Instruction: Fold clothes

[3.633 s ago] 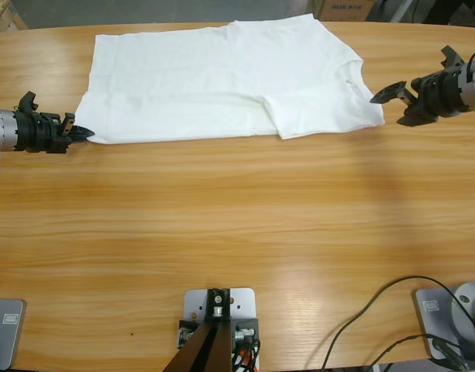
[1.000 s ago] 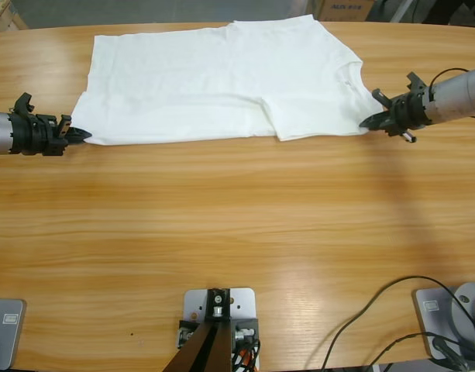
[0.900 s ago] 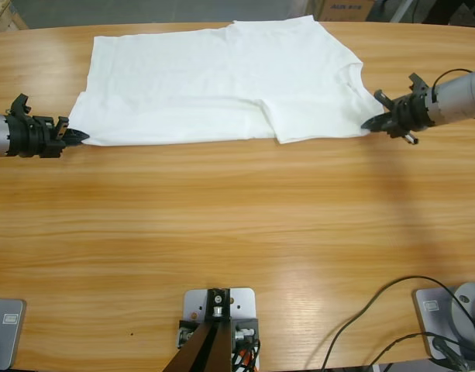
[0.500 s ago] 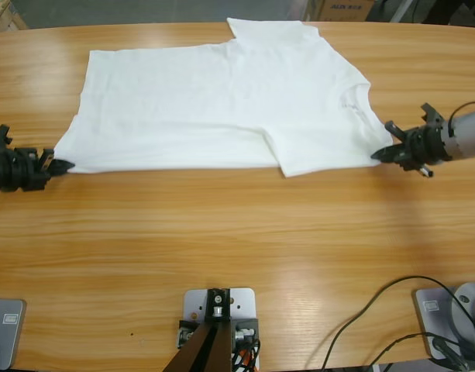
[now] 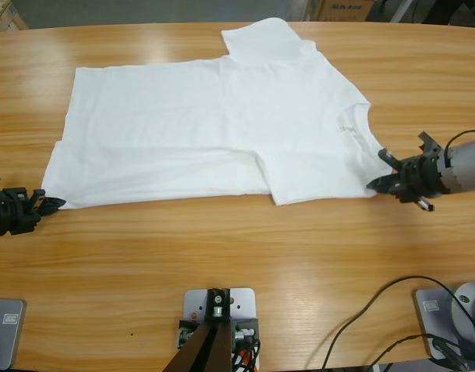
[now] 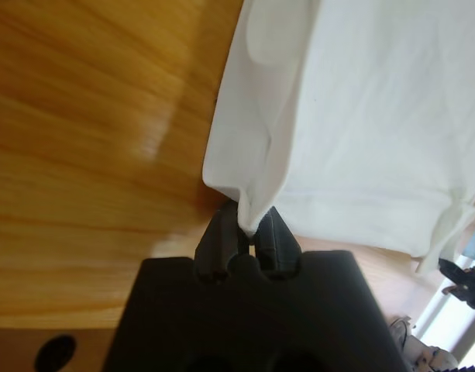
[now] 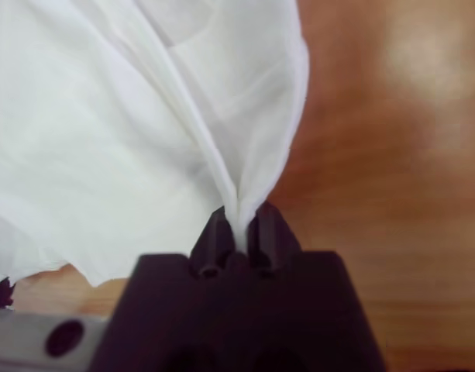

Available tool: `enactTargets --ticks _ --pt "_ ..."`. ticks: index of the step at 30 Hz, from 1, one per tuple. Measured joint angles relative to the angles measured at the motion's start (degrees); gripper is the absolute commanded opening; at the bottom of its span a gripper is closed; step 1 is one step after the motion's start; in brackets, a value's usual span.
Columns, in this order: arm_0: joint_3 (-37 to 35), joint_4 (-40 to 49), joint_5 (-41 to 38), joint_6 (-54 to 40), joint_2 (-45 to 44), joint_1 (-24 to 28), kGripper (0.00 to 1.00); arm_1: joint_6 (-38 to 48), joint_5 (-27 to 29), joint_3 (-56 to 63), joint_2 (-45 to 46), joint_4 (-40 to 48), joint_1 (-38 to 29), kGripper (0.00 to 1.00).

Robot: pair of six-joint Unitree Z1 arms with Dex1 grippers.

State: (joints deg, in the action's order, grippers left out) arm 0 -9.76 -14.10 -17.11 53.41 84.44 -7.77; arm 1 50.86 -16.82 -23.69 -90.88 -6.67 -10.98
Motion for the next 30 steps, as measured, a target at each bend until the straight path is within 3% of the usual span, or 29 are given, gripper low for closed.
enactTargets --ticks 9,17,30 --pt "-3.39 7.62 1.98 2.45 -1.19 -1.41 0.000 5.00 1.47 -1.95 2.27 -13.61 -4.56 0.000" --pt "-8.52 15.04 2.86 2.28 0.48 -4.40 0.000 5.13 1.53 -7.07 -1.11 -22.96 -7.19 0.000" --pt "-12.08 21.55 3.67 10.30 1.45 -13.88 0.000 9.85 1.43 -9.94 -3.07 -29.18 -12.51 0.000"
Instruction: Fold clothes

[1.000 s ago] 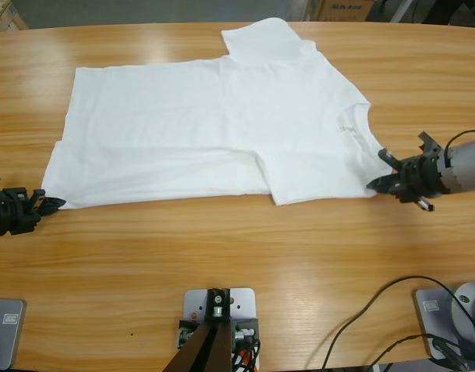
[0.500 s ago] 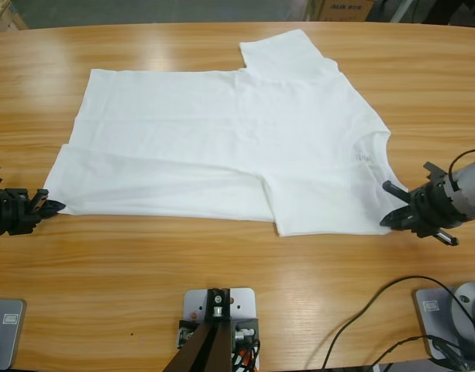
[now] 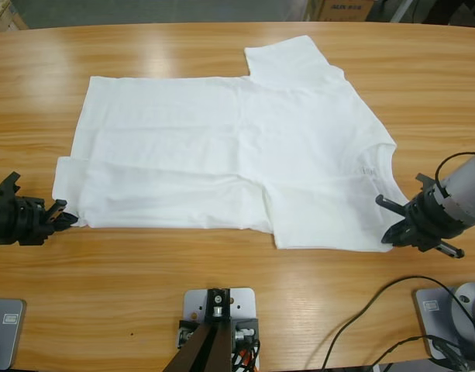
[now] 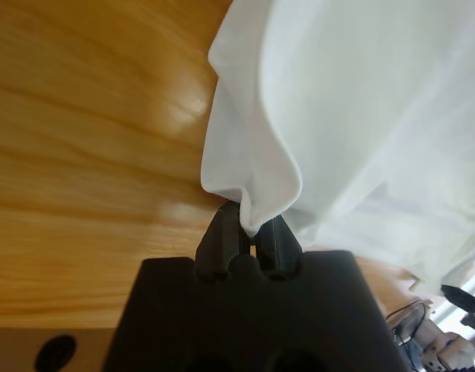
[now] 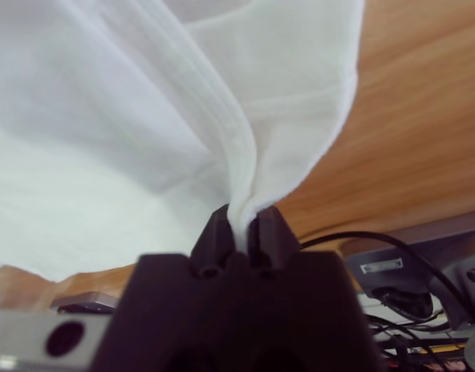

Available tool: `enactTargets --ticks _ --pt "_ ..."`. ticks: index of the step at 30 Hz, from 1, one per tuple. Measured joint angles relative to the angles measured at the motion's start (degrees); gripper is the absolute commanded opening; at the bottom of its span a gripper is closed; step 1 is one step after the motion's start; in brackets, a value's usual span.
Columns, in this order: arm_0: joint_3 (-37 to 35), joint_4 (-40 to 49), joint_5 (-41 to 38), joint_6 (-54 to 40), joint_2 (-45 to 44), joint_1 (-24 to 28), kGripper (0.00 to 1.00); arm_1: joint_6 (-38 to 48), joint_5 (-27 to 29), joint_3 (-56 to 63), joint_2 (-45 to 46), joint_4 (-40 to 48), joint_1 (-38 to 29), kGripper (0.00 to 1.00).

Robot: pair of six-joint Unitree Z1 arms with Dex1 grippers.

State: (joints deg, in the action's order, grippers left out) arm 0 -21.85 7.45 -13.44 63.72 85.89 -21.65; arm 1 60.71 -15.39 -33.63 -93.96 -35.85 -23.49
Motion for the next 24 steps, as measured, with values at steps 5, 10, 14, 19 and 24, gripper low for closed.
enactTargets --ticks 5,10,14,19,24 --pt "-0.16 0.02 1.05 1.22 -0.04 -0.68 0.000 0.94 0.00 -0.01 -0.21 -0.10 -0.26 0.000" --pt "-0.47 0.23 1.18 1.22 0.18 -0.88 0.000 0.95 0.00 -0.01 -0.85 -0.10 -0.27 0.000" --pt "-0.95 0.23 1.88 0.90 0.70 -0.89 0.000 1.77 0.14 -0.01 -0.90 -0.10 -0.27 0.000" --pt "-2.30 0.23 3.48 -0.40 1.88 -0.62 0.000 2.42 0.28 -0.24 -1.86 -0.10 -0.27 0.000" --pt "-2.54 0.23 3.84 -1.18 2.10 -0.24 0.000 2.41 1.19 -0.47 -2.84 -0.04 2.24 0.000"
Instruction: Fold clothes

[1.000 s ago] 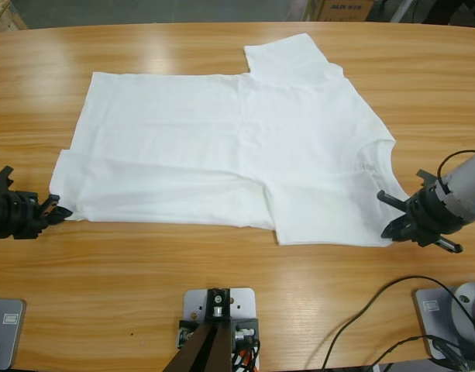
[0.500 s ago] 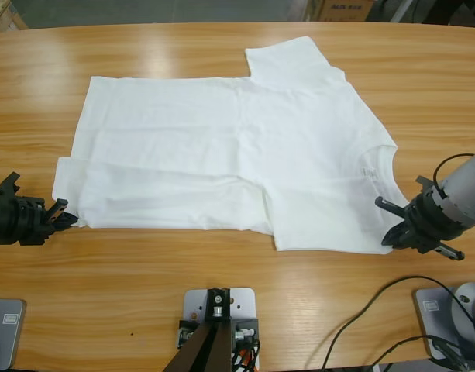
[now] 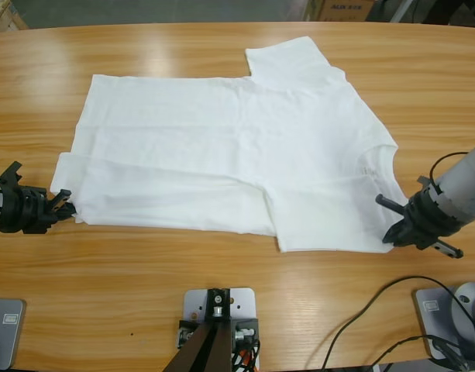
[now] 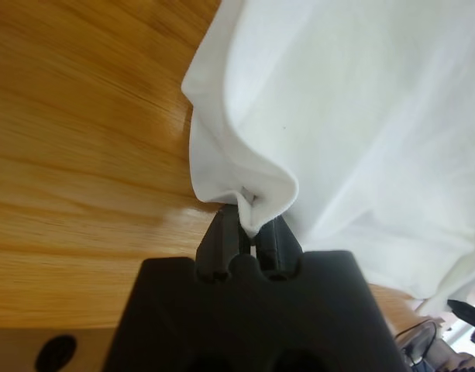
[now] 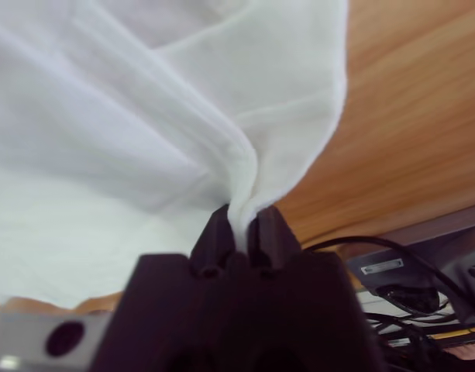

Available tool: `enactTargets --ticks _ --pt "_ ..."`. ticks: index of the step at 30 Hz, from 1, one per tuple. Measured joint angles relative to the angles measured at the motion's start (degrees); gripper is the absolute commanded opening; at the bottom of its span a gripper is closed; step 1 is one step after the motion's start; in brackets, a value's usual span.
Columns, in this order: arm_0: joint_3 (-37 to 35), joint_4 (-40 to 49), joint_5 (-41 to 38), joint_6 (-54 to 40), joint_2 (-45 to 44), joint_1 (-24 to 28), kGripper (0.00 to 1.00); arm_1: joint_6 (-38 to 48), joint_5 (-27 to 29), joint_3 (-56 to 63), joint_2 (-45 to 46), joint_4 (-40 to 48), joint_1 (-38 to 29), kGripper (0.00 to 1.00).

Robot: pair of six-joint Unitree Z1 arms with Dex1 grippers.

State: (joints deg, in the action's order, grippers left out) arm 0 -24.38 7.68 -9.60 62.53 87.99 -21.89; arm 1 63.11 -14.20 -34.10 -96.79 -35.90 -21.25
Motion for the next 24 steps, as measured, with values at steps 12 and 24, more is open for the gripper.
enactTargets --ticks 12,24 --pt "-0.05 0.00 0.24 -0.08 0.05 4.35 0.000 -7.02 2.59 -1.47 -0.53 -0.23 10.35 0.000" --pt "-0.48 4.30 0.24 0.13 -1.65 5.55 0.000 -7.48 2.81 -2.65 -0.95 -2.80 10.38 0.000"
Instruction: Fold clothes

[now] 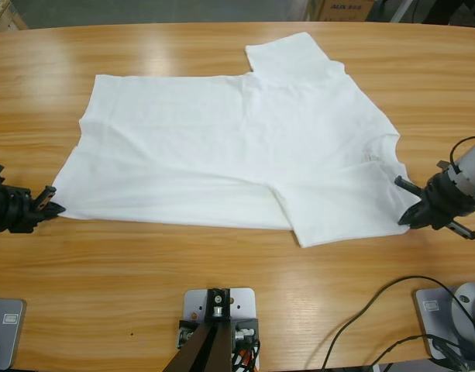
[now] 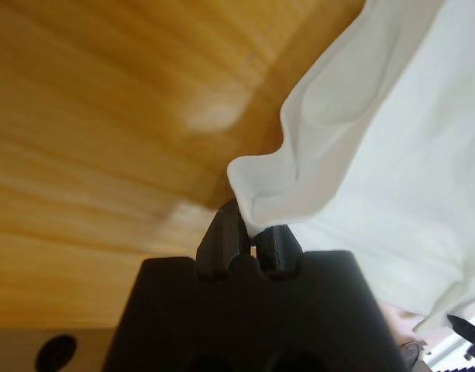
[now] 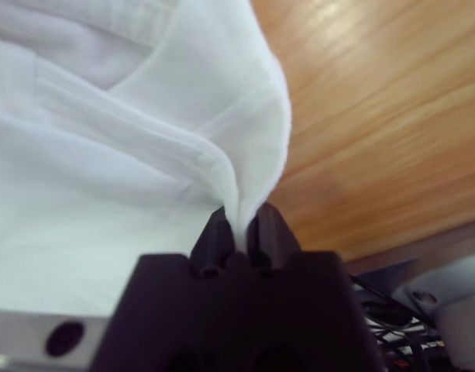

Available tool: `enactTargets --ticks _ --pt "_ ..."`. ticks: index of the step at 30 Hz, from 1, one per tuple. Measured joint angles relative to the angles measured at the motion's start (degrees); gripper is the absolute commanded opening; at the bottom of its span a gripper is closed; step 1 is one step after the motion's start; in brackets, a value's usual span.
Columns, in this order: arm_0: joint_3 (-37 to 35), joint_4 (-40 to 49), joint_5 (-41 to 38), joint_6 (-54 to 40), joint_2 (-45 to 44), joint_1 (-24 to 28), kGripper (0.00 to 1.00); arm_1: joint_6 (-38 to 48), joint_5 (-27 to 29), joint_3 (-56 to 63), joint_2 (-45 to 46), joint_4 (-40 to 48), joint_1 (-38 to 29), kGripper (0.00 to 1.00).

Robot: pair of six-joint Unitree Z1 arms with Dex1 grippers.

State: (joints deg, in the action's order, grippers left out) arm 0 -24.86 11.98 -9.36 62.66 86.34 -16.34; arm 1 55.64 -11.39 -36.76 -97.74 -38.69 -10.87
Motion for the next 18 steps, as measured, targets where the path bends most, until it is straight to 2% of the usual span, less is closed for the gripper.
enactTargets --ticks 3,5,6,7,8,9,12,13,14,18 --pt "-0.34 3.03 0.00 0.74 -0.88 0.00 0.000 0.00 0.00 -0.13 -0.02 -1.21 0.00 0.000" --pt "-0.36 4.80 0.00 1.37 -1.61 -0.03 0.177 0.00 0.00 -0.27 -0.01 -1.95 0.00 0.007" --pt "-0.36 5.52 0.00 1.71 -1.98 -0.11 0.210 0.00 0.00 -0.31 -0.01 -2.18 0.00 0.334" --pt "-0.36 6.27 0.00 2.23 -2.27 -0.31 0.257 0.00 -0.01 -0.33 -0.01 -2.32 0.00 0.831" --pt "-0.36 6.70 0.00 2.66 -2.43 -0.56 0.333 0.00 -0.08 -0.34 -0.01 -2.43 0.00 0.996" --pt "-0.36 6.94 0.00 2.89 -2.49 -0.80 0.387 0.00 -0.14 -0.39 -0.01 -2.61 0.00 1.000" --pt "-0.36 7.28 0.04 3.57 -2.73 -1.26 0.446 0.06 -0.14 -1.42 0.01 -4.23 0.00 1.000" --pt "-0.36 7.35 0.17 3.87 -2.95 -1.30 0.690 0.17 -0.14 -1.83 0.01 -4.87 0.04 1.000" --pt "-0.35 7.40 0.29 4.15 -3.19 -1.31 0.858 0.28 -0.14 -2.17 0.04 -5.36 0.09 1.000" --pt "-0.33 8.29 0.70 4.54 -4.89 -1.31 0.881 0.80 0.12 -2.81 0.36 -7.31 0.14 1.000"
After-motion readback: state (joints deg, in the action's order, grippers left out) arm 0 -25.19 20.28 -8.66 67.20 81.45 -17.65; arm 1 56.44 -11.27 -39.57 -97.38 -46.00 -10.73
